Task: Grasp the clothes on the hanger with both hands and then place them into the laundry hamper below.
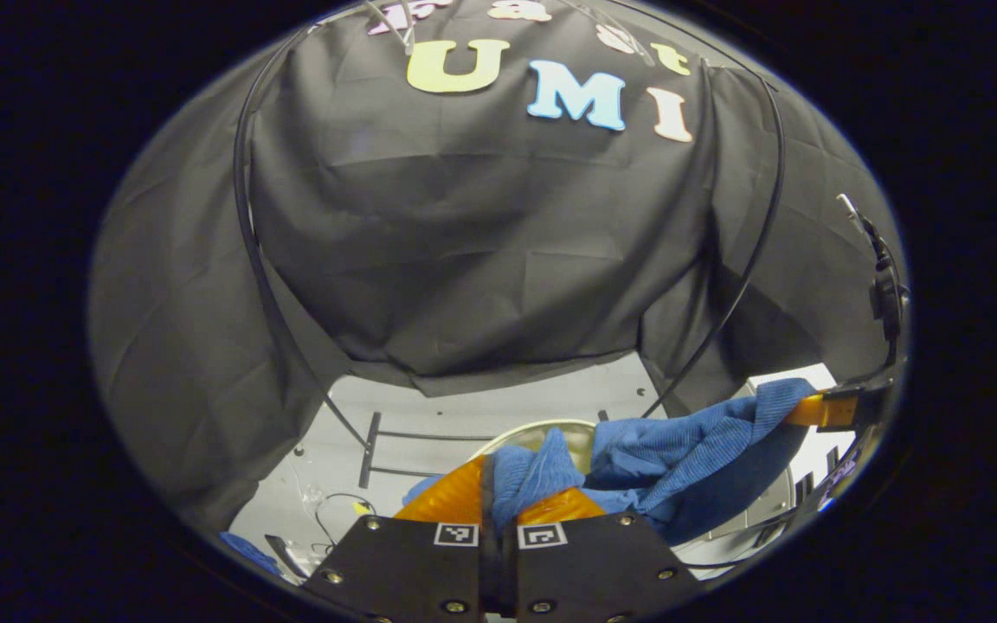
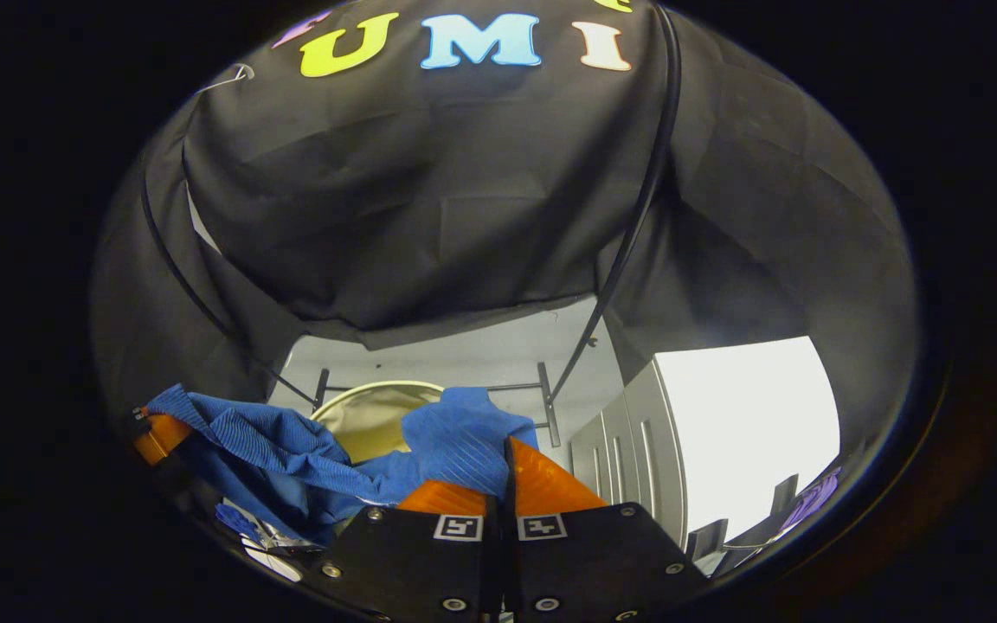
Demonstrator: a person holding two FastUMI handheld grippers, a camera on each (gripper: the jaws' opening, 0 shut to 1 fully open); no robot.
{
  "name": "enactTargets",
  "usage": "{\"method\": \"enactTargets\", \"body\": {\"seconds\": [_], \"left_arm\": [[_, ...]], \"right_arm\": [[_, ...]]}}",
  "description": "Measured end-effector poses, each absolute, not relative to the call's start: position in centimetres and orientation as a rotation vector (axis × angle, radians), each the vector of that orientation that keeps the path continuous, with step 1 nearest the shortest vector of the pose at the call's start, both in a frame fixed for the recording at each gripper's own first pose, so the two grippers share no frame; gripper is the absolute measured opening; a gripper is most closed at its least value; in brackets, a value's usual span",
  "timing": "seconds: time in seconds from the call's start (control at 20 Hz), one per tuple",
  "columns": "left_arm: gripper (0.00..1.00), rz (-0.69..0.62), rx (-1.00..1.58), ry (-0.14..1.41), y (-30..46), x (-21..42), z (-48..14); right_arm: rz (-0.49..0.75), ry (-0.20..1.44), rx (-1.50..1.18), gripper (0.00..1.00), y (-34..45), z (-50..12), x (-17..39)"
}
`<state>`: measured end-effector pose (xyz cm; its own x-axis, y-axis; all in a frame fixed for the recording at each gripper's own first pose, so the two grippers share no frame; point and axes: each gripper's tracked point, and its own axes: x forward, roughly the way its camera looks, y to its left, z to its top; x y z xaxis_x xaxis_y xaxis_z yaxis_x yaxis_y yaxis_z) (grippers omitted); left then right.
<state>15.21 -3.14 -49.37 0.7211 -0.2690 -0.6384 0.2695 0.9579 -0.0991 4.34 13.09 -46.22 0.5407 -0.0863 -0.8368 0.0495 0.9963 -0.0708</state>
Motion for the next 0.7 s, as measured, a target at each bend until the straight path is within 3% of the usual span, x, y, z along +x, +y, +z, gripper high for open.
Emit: {"method": "enactTargets", "body": {"seconds": [0.7], "left_arm": [[0.01,-0.323,0.029,0.803,-4.3,14.7,-53.1]], "right_arm": [[-0.074,1.078,0.013,0.04,13.5,-50.4,1.4]]}}
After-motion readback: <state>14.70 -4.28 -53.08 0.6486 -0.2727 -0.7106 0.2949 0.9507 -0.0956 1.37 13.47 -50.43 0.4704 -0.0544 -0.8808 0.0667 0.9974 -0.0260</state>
